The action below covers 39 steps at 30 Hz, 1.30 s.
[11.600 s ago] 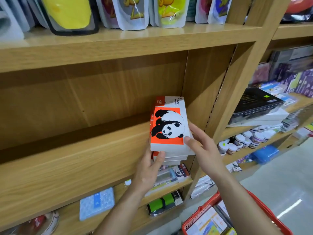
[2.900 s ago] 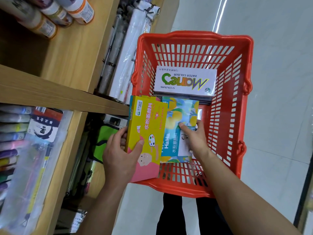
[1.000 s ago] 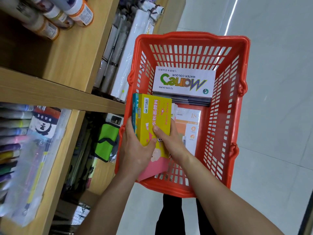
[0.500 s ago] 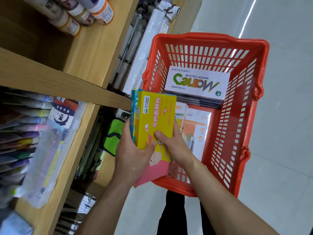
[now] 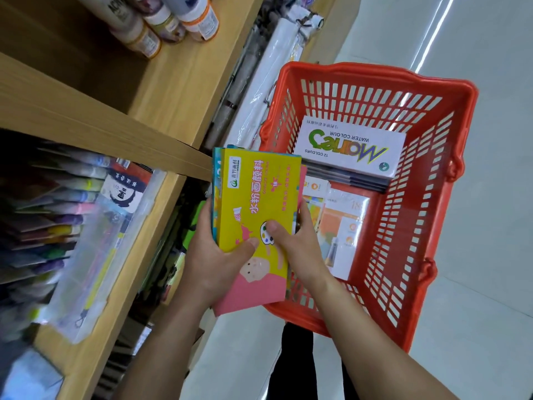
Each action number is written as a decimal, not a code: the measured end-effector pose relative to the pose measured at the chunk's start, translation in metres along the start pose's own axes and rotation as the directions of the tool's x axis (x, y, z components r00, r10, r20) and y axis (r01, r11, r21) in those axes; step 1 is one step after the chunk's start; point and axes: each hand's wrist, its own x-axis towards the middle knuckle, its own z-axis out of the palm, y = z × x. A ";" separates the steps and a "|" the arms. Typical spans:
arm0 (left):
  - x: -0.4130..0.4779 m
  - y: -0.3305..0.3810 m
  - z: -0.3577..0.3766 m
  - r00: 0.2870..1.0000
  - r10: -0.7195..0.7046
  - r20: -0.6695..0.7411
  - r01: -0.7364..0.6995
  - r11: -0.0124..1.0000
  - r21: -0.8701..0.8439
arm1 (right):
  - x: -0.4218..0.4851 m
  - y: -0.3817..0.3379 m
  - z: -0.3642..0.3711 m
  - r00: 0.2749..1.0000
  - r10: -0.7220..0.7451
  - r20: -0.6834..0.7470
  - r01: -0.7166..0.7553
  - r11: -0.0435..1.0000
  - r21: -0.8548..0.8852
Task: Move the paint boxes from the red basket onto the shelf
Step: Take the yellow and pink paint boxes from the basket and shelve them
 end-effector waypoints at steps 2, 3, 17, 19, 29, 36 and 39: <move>0.000 -0.003 -0.003 1.000 -0.011 -0.001 0.011 0.999 -0.050 | 0.000 -0.003 0.003 1.000 0.003 -0.020 -0.002 1.000 0.015; 0.000 -0.004 -0.004 1.000 -0.014 -0.002 0.014 0.997 -0.072 | 0.000 -0.005 0.004 1.000 0.001 -0.020 -0.001 1.000 0.021; -0.006 -0.009 0.010 1.000 0.027 0.003 -0.026 0.960 -0.279 | -0.011 -0.027 -0.003 0.994 -0.111 -0.026 0.110 0.994 -0.023; -0.009 -0.008 0.009 0.999 0.032 0.009 -0.028 0.946 -0.322 | -0.015 -0.033 -0.003 0.991 -0.131 -0.020 0.131 0.991 -0.026; -0.053 0.035 -0.013 0.998 0.055 -0.004 -0.052 0.903 -0.427 | -0.071 -0.090 0.010 0.943 -0.316 0.104 0.328 0.937 -0.120; -0.133 0.096 -0.045 0.990 0.091 -0.110 -0.137 0.828 -0.544 | -0.158 -0.153 0.031 0.900 -0.404 0.163 0.433 0.870 -0.237; -0.173 0.119 -0.063 0.974 0.091 -0.207 -0.197 0.789 -0.582 | -0.193 -0.174 0.047 0.890 -0.404 0.213 0.451 0.849 -0.276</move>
